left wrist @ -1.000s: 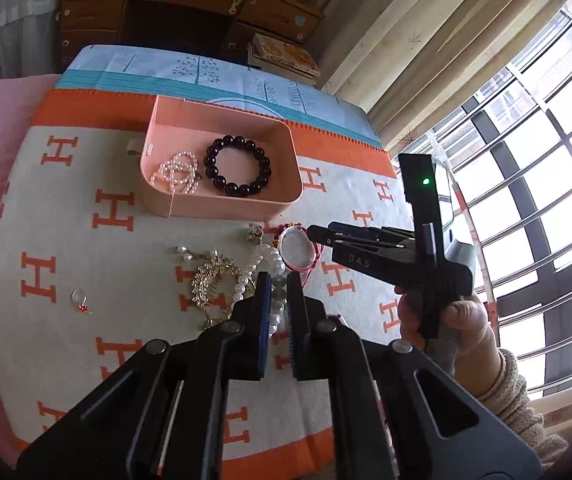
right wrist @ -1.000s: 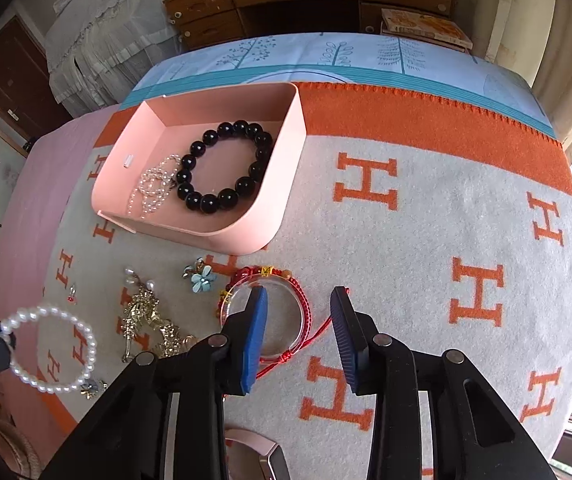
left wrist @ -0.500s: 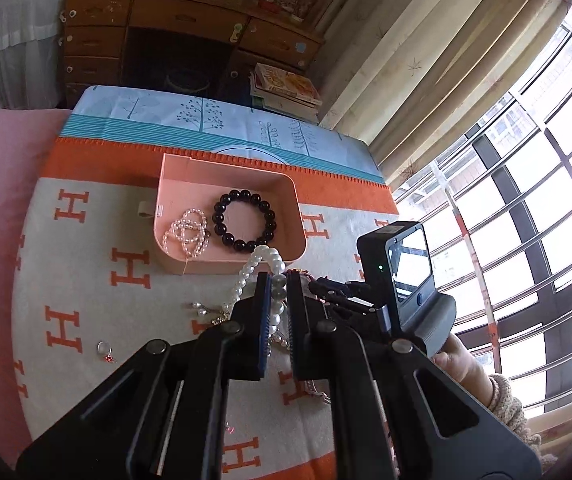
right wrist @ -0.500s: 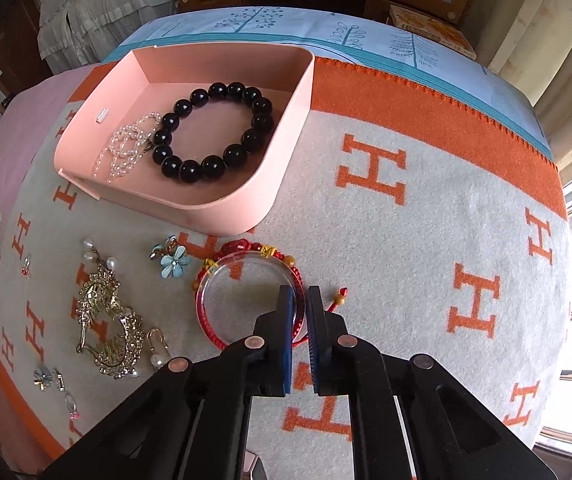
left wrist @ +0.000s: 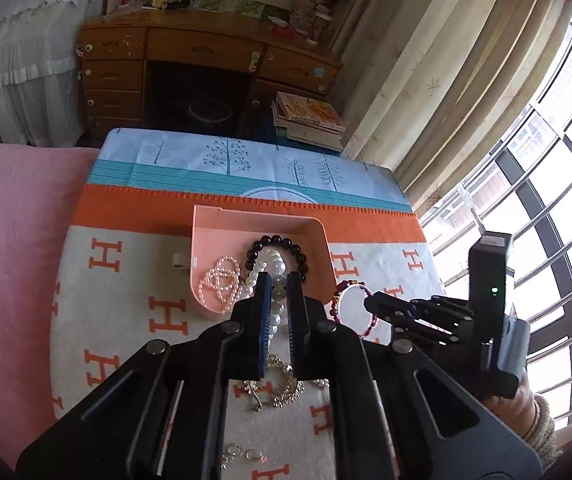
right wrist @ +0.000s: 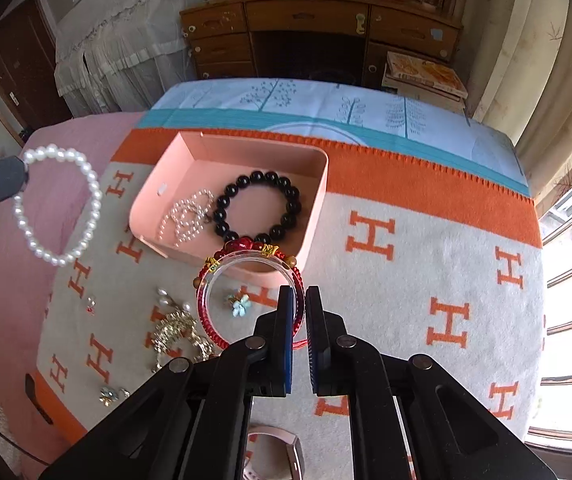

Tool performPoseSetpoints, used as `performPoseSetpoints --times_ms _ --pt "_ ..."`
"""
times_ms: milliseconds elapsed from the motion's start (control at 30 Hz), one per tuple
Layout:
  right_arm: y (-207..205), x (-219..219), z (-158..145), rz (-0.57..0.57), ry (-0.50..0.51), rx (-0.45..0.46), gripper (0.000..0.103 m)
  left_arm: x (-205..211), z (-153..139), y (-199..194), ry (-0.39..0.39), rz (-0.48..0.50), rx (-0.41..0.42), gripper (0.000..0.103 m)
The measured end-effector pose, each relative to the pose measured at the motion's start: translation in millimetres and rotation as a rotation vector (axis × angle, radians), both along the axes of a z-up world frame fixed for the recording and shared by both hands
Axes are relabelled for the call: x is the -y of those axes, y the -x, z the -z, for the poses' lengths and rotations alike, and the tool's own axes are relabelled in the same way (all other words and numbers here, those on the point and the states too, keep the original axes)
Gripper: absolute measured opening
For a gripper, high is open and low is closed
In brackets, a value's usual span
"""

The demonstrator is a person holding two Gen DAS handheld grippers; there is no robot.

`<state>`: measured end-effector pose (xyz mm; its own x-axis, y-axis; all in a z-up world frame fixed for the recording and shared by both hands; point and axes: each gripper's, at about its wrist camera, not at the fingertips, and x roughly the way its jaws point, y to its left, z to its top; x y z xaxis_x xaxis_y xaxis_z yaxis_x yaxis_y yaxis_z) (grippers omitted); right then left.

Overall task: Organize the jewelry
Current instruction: 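Carry the pearl bracelet and red bangle into the pink tray and release both, then move the right gripper to the white smartwatch and grasp its band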

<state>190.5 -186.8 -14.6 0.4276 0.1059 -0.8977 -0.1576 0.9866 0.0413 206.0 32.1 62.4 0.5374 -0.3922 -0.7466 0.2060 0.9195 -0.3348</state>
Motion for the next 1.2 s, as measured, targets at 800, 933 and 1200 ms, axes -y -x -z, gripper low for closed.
performPoseSetpoints --times_ms 800,933,1200 --pt "-110 -9 37 0.239 -0.151 -0.027 0.006 32 130 -107 -0.084 -0.103 -0.189 0.006" --pt "-112 -6 44 0.24 -0.159 -0.035 0.009 35 132 -100 -0.106 -0.085 -0.187 0.006" --pt "-92 -3 23 0.21 -0.168 0.016 0.009 15 107 -72 -0.071 -0.083 -0.119 0.006"
